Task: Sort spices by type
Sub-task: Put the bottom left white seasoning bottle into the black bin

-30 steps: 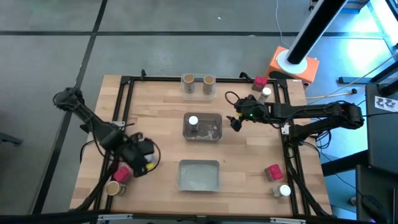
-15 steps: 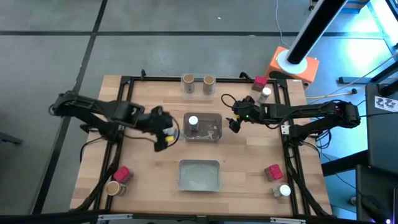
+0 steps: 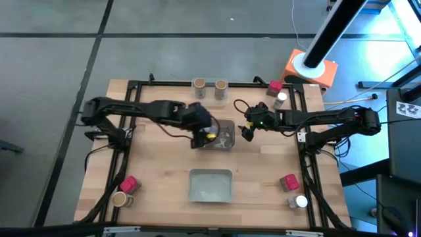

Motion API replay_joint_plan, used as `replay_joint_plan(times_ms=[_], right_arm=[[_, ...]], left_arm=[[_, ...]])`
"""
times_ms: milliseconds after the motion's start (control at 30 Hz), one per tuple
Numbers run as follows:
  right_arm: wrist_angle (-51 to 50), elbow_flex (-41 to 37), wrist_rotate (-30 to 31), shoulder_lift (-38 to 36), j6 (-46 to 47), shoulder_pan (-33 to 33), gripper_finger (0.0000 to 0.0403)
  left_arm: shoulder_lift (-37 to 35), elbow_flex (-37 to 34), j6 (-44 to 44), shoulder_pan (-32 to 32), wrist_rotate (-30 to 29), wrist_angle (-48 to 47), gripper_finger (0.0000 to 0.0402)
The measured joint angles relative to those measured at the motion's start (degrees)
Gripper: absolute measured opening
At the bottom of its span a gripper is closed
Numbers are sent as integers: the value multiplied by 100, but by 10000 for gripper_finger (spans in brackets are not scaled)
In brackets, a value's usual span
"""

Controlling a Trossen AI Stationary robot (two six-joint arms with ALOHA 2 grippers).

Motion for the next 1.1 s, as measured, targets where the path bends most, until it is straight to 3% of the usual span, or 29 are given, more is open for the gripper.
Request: replay_joint_plan(times_ms=[333, 833, 1100], right_arm=[[10, 0, 0, 0, 1, 0, 380], [-1, 0, -5, 0, 1, 0, 380], [4, 0, -5, 0, -2, 0, 380]], left_arm=[[1398, 1221, -166, 237, 126, -472, 200], [2308, 1238, -191, 428, 220, -596, 202], [2366, 1254, -199, 465, 193, -445, 211]])
